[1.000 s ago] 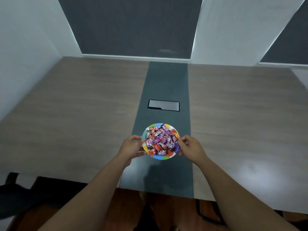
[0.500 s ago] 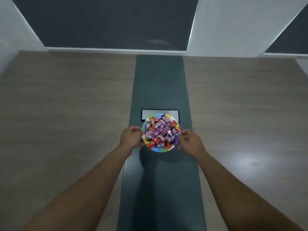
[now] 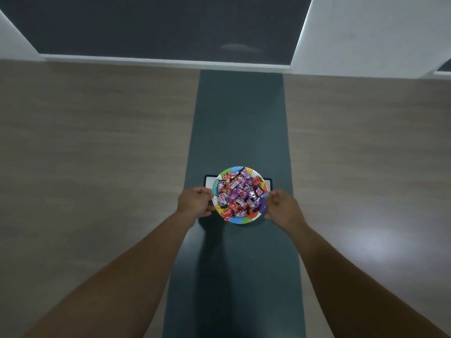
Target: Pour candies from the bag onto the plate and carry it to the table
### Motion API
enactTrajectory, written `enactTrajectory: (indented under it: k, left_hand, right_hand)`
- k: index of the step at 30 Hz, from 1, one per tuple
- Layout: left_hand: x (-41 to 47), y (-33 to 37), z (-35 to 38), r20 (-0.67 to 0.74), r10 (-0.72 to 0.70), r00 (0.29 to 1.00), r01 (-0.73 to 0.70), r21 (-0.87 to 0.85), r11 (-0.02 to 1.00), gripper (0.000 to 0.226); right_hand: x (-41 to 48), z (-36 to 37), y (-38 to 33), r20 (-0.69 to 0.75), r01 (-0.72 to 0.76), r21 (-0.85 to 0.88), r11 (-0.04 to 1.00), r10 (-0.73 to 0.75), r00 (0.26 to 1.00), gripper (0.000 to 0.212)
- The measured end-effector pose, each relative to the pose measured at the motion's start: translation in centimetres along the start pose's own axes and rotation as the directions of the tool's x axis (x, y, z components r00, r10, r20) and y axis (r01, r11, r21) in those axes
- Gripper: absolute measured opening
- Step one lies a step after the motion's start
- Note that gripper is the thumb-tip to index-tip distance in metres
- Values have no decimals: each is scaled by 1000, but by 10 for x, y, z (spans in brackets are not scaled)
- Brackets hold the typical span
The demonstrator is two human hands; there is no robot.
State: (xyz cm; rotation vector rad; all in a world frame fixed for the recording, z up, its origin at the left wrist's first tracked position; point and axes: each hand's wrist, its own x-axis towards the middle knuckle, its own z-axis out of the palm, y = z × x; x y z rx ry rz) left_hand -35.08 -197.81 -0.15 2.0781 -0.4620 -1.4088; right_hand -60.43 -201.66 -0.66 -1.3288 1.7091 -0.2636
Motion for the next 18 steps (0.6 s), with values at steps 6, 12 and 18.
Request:
enactTrajectory:
  k: [6, 12, 18]
  left_hand:
    - [42, -1, 17, 7, -25, 1000, 25, 30, 999, 13]
    - [71, -10, 27, -7, -16, 1000, 16, 48, 999, 12]
    - [74, -23, 27, -7, 25, 1000, -24, 74, 997, 18]
  right_hand:
    - [43, 10, 8, 9, -59, -25, 998, 60, 998, 15]
    - [65, 24, 19, 3, -89, -37, 995, 89, 996, 21]
    - [62, 30, 26, -29, -70, -108, 992, 67, 997, 27]
